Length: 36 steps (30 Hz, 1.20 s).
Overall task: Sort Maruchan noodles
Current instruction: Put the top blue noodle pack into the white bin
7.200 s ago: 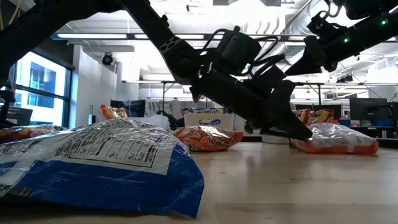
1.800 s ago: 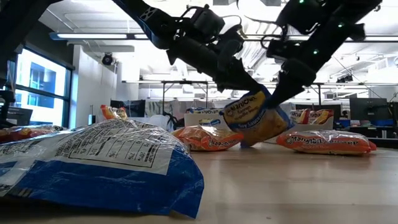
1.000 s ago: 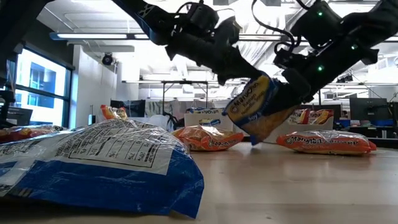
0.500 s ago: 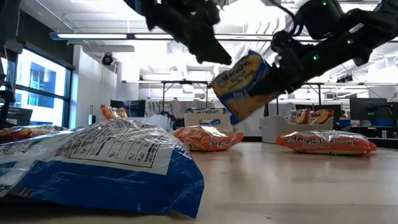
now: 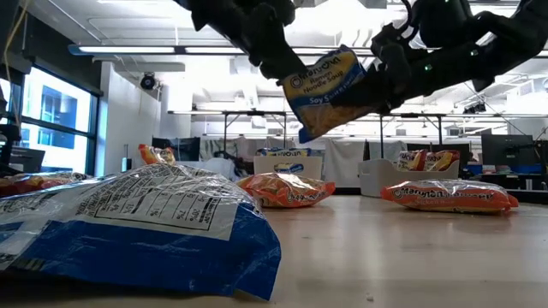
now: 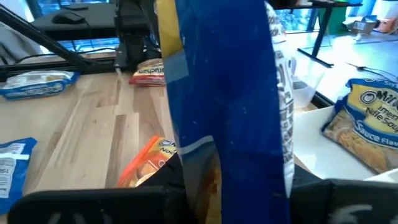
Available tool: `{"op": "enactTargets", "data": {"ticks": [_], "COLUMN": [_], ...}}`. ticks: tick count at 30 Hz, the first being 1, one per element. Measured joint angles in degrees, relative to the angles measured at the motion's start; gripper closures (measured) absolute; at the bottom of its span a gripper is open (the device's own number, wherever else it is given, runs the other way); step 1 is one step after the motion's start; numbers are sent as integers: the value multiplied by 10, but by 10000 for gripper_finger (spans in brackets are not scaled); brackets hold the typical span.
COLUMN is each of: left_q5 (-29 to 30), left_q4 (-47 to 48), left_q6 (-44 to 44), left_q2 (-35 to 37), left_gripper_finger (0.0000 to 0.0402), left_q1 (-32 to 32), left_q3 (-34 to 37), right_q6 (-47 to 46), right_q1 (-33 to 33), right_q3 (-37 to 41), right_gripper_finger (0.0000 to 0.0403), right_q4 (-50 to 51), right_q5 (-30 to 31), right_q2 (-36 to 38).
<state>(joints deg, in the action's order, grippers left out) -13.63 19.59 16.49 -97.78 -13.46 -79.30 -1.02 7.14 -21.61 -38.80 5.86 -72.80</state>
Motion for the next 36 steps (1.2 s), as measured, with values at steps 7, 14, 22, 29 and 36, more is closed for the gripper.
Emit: {"op": "enactTargets", "data": {"ticks": [7,14,22,29,36], "left_q5": [45,21,18,5,-18], "left_q4": [6,69,135,146,153], "left_q6": [20,3,22,37,47], "left_q2": [-3,-47,-93,-94,-93], "left_gripper_finger": [186,197,214,327,390], "left_q1": [9,3,0,-2,-19], "left_q3": [-18,-90,-169,-176,-176], "right_q6": [14,16,20,21,21], "right_q1": [18,26,26,26,26], "right_q3": [0,0,-1,-1,-1], "right_gripper_finger": [326,326,326,306,275], "right_q4": [-5,-26,-26,-26,-29], "right_q5": [-8,-38,-33,-4,3], "right_q2": [0,0,0,0,0]}}
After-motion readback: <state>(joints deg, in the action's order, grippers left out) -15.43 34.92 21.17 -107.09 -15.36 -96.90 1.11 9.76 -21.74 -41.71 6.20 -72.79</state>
